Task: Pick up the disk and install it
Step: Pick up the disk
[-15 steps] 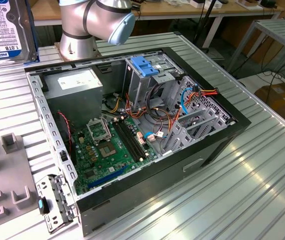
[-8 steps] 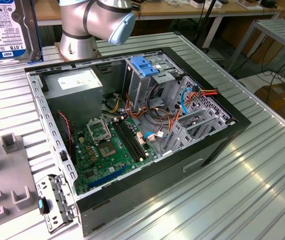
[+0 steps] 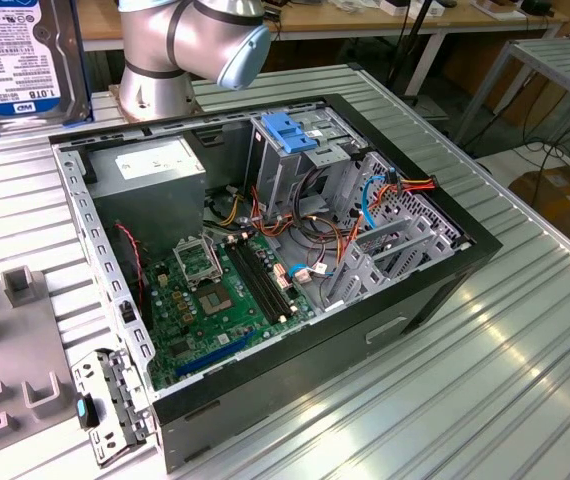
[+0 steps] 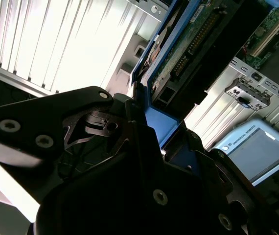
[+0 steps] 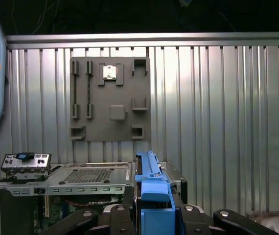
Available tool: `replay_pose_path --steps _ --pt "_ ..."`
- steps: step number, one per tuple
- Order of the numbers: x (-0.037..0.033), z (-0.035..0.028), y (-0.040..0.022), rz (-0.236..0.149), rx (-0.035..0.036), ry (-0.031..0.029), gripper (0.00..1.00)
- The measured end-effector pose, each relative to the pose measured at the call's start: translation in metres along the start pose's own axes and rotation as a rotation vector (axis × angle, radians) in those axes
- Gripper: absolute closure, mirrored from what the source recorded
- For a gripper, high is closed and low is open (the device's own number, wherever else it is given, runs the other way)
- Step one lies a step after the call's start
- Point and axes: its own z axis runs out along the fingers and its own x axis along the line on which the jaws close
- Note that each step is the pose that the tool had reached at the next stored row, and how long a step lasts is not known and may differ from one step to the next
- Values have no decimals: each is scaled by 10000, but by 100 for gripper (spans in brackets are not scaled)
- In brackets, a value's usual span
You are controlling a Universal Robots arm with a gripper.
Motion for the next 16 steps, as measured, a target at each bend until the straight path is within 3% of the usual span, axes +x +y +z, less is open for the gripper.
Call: replay_pose_path --steps 16 --pt "-4 0 -151 3 0 0 63"
